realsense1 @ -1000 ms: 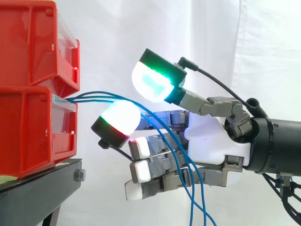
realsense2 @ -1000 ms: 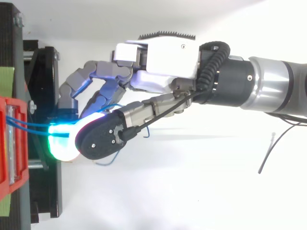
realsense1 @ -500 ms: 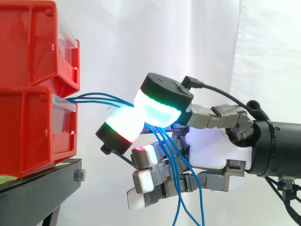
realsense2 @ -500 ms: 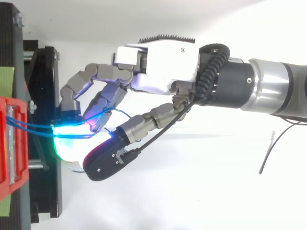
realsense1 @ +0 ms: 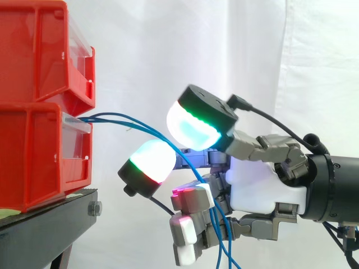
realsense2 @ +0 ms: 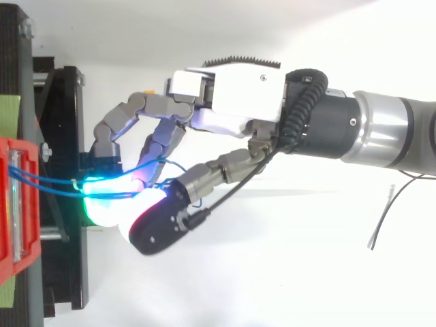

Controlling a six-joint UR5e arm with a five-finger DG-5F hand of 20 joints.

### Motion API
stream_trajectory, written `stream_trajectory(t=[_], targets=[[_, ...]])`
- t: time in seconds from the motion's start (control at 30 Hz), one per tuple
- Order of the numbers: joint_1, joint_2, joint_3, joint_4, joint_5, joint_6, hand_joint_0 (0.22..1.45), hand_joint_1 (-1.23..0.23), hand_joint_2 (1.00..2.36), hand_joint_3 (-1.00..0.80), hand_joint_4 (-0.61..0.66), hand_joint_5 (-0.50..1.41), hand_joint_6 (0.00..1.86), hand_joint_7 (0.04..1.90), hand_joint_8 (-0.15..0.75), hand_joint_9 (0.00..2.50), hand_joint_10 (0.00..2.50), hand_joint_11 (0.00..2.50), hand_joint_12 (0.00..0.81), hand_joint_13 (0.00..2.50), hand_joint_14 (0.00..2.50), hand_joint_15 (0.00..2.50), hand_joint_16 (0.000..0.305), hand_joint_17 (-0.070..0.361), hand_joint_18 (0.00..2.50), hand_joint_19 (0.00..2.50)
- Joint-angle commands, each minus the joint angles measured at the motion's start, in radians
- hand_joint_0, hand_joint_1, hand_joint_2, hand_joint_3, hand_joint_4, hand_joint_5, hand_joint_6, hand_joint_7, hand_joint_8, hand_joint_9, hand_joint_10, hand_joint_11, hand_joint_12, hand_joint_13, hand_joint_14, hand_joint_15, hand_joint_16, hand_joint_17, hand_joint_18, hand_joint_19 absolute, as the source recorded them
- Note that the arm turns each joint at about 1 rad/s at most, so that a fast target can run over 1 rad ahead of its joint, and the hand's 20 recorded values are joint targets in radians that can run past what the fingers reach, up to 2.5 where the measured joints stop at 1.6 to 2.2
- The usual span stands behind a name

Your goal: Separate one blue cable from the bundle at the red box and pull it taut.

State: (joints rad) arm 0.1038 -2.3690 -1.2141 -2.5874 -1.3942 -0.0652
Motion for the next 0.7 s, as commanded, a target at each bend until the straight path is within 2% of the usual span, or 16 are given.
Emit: stream_trajectory(t=[0.0,0.03,0.1,0.33,0.43,0.57,0.63,0.67], targets=[[0.002,0.001,-0.001,0.003,0.001,-0.010,0.54,-0.46,1.00,-0.50,0.09,-0.12,0.92,0.91,0.308,1.23,0.02,1.09,0.386,1.06,0.02,0.66,0.050,0.113,0.93,0.67],[0.002,-0.001,-0.001,0.006,0.004,-0.012,0.57,-0.42,1.00,-0.50,0.07,-0.12,0.92,0.93,0.299,1.23,0.02,1.10,0.377,1.05,0.02,0.66,0.049,0.109,0.91,0.68],[0.002,-0.001,0.001,0.006,0.007,-0.015,0.60,-0.44,1.00,-0.50,0.06,-0.12,0.92,0.94,0.296,1.23,0.02,1.09,0.376,1.05,0.03,0.67,0.048,0.107,0.91,0.69],[0.005,-0.001,-0.001,0.001,0.021,-0.028,0.63,-0.73,1.01,-0.33,0.10,-0.12,0.93,0.95,0.300,1.16,0.02,1.09,0.378,1.03,0.02,0.67,0.049,0.110,0.92,0.68],[0.005,-0.001,-0.001,0.006,0.020,-0.028,0.68,-0.84,1.02,-0.32,0.03,-0.13,0.94,0.96,0.290,1.12,0.02,1.10,0.370,1.01,0.03,0.67,0.049,0.110,0.91,0.68],[0.005,-0.001,-0.001,0.007,0.020,-0.028,0.74,-0.89,1.01,-0.37,-0.06,-0.14,0.95,0.94,0.280,1.09,0.02,1.10,0.361,1.00,0.03,0.67,0.049,0.109,0.91,0.66],[0.005,-0.001,-0.002,0.007,0.018,-0.030,0.77,-0.91,1.00,-0.49,-0.11,-0.14,0.95,0.96,0.270,1.08,0.02,1.10,0.357,0.99,0.02,0.67,0.048,0.108,0.90,0.67],[0.005,-0.001,-0.002,0.007,0.018,-0.030,0.77,-0.92,1.00,-0.50,-0.11,-0.14,0.96,0.95,0.273,1.07,0.03,1.09,0.356,0.99,0.03,0.68,0.048,0.108,0.91,0.66]])
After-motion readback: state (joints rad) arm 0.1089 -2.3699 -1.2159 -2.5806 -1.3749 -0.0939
